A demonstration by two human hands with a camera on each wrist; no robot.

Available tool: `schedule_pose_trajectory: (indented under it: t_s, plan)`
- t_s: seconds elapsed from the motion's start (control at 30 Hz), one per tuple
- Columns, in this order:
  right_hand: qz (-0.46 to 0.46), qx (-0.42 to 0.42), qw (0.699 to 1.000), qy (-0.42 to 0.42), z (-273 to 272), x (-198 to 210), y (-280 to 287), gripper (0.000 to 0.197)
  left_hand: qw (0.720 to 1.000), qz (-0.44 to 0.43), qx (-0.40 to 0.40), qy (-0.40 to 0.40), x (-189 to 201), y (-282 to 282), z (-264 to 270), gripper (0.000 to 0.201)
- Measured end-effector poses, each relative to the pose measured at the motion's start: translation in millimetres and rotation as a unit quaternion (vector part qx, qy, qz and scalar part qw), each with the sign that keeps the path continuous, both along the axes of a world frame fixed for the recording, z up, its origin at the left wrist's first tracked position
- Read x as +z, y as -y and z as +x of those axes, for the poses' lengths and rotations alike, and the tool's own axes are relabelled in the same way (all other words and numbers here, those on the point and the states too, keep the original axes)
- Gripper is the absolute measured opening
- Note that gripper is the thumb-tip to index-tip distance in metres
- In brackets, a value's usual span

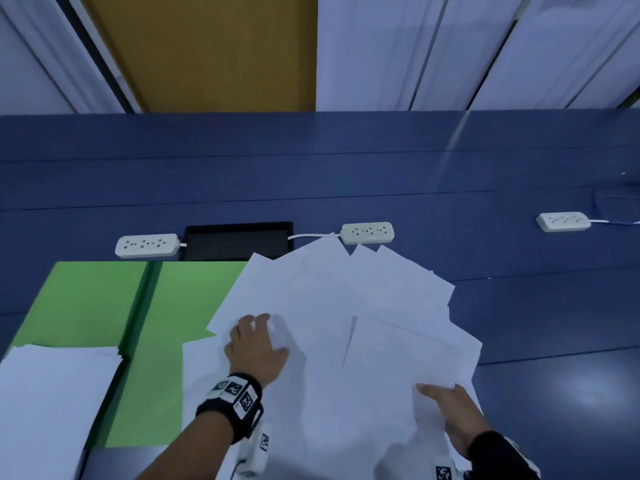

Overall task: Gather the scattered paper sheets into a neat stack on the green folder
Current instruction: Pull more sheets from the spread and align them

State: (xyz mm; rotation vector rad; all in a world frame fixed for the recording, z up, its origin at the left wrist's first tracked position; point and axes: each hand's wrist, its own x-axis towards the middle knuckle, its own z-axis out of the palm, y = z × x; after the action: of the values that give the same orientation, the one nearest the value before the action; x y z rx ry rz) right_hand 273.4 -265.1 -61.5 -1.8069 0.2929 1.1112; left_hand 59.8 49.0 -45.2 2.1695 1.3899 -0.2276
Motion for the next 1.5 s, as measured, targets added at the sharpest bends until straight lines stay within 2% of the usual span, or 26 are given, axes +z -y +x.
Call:
schedule_pose_trajectory:
  t_s: [0.1, 0.2, 0.37, 0.43, 0.53, 0.6, 0.63, 0.7, 0.8, 0.87, 1.0, 1.03, 1.1, 1.17, 1.23, 1.33, 1.4, 1.47, 1.5]
  plan:
    - [0.003, 0.006, 1.0, 0.001, -2.8, 6.9, -4.9, 0.031, 0.991, 0.007, -0.088, -0.101, -8.3, -23.0, -1.7, 0.111]
    - [0.008, 0.0, 1.0, 0.008, -3.3, 11.9, -9.8, 0.02, 0.981, 0.023, -0.12, -0.148, -5.8, -35.3, 8.8, 0.12]
    - [0.028, 0.0, 0.999, 0.022, -8.0, 9.2, -11.1, 0.022, 0.968, 0.047, -0.156, -0.192, -2.6, -41.1, 12.4, 0.107]
    - [0.027, 0.005, 0.999, 0.02, -8.6, 9.1, -10.5, 0.033, 0.963, 0.078, -0.181, -0.186, 0.8, -37.0, 11.2, 0.088]
    - [0.041, 0.006, 0.999, 0.005, -6.5, 4.0, -5.9, 0.06, 0.953, 0.121, -0.226, -0.162, 10.9, -27.4, 6.0, 0.046]
    - [0.044, 0.022, 0.999, 0.007, -6.2, 14.6, -8.7, 0.085, 0.954, 0.116, -0.236, -0.144, 18.9, -24.1, 1.7, 0.042]
    - [0.05, 0.021, 0.998, 0.01, -4.5, 22.1, -9.5, 0.084, 0.957, 0.107, -0.238, -0.123, 27.0, -22.7, 0.0, 0.039]
    - [0.063, 0.051, 0.996, 0.035, -7.1, 51.0, -17.6, 0.061, 0.965, 0.074, -0.241, -0.066, 46.5, -23.9, -0.8, 0.032]
    - [0.106, 0.133, 0.983, 0.065, -4.4, 82.2, -26.4, 0.056, 0.971, -0.007, -0.233, 0.054, 78.4, -28.4, 3.9, 0.03]
    - [0.154, 0.2, 0.966, 0.054, -6.5, 99.4, -38.7, 0.053, 0.965, -0.047, -0.229, 0.12, 98.9, -27.9, 13.3, 0.029]
    - [0.191, 0.289, 0.938, 0.035, -14.6, 114.3, -67.7, 0.068, 0.944, -0.117, -0.251, 0.178, 130.1, -5.1, 48.1, 0.018]
    - [0.19, 0.306, 0.932, 0.039, -17.0, 114.7, -73.2, 0.067, 0.938, -0.128, -0.262, 0.188, 134.0, 2.7, 56.9, 0.018]
    - [0.185, 0.317, 0.929, 0.041, -21.8, 109.1, -80.0, 0.051, 0.928, -0.146, -0.273, 0.208, 135.2, 16.6, 71.1, 0.021]
    - [0.18, 0.297, 0.937, 0.05, -24.1, 106.6, -79.6, 0.033, 0.921, -0.167, -0.276, 0.216, 131.4, 26.4, 80.5, 0.023]
    - [0.17, 0.265, 0.947, 0.062, -22.4, 98.5, -72.5, 0.025, 0.915, -0.204, -0.271, 0.217, 124.6, 28.5, 86.4, 0.02]
    - [0.152, 0.19, 0.967, 0.072, -14.0, 83.6, -53.6, 0.019, 0.91, -0.272, -0.186, 0.25, 104.2, 11.7, 92.1, 0.021]
    - [0.119, 0.118, 0.983, 0.077, -5.9, 65.0, -37.8, 0.023, 0.937, -0.231, -0.12, 0.234, 78.4, -8.3, 93.4, 0.018]
    - [0.099, 0.062, 0.99, 0.072, -0.8, 45.8, -23.3, 0.03, 0.975, -0.117, -0.12, 0.145, 47.4, -25.8, 90.5, 0.005]
    - [0.097, 0.035, 0.993, 0.061, 1.2, 34.7, -16.1, 0.037, 0.983, -0.078, -0.141, 0.091, 33.5, -30.2, 89.3, 0.012]
